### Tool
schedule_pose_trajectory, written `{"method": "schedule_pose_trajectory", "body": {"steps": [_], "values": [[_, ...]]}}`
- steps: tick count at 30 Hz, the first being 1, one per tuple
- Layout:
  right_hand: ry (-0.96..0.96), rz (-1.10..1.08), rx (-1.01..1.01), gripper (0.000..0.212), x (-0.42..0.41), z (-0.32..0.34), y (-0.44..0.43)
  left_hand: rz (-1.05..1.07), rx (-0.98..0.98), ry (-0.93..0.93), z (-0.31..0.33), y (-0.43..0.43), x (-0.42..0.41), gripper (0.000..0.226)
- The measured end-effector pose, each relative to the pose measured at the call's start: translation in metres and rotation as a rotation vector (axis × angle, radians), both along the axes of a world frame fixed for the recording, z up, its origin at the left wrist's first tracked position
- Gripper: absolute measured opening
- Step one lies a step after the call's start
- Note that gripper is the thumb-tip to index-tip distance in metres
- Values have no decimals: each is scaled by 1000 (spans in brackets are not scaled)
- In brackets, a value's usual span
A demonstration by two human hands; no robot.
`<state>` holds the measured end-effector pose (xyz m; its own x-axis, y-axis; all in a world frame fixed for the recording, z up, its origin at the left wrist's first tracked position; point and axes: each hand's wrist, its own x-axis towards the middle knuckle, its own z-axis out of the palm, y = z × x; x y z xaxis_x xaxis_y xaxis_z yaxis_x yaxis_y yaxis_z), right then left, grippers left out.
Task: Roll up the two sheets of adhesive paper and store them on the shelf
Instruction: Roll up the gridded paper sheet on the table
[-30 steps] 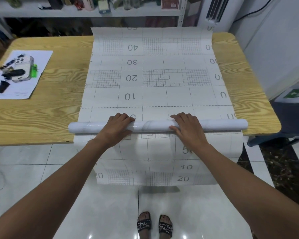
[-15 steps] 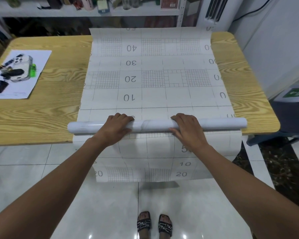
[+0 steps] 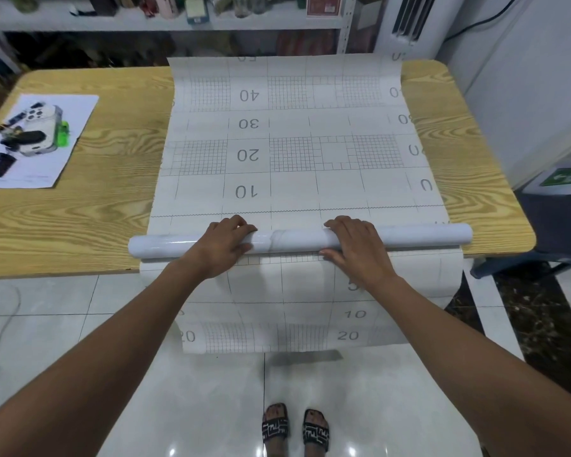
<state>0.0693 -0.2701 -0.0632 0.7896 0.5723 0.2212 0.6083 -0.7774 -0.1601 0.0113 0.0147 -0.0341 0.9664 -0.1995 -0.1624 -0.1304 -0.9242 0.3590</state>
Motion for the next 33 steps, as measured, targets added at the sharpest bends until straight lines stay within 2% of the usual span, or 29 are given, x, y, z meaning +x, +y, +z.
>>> {"method": "schedule_pose_trajectory", "body": {"steps": [2,5,7,13,21,33], "values": [[8,0,-6,44,2,-1,1,17,-30,-19,-1,0,-2,35],[15,-4,-2,42,4,0,2,11,-26,-48,-1,0,-7,59],[21,-3,6,41,4,2,2,8,-22,-66,-5,0,-9,66],[57,-4,3,42,6,4,4,6,-39,-111,-7,0,-5,56],[92,-40,-20,53,7,5,8,-26,-30,-163,-12,1,-2,59],[90,-94,6,45,3,7,14,-7,-2,-209,-16,-3,-1,57]]}}
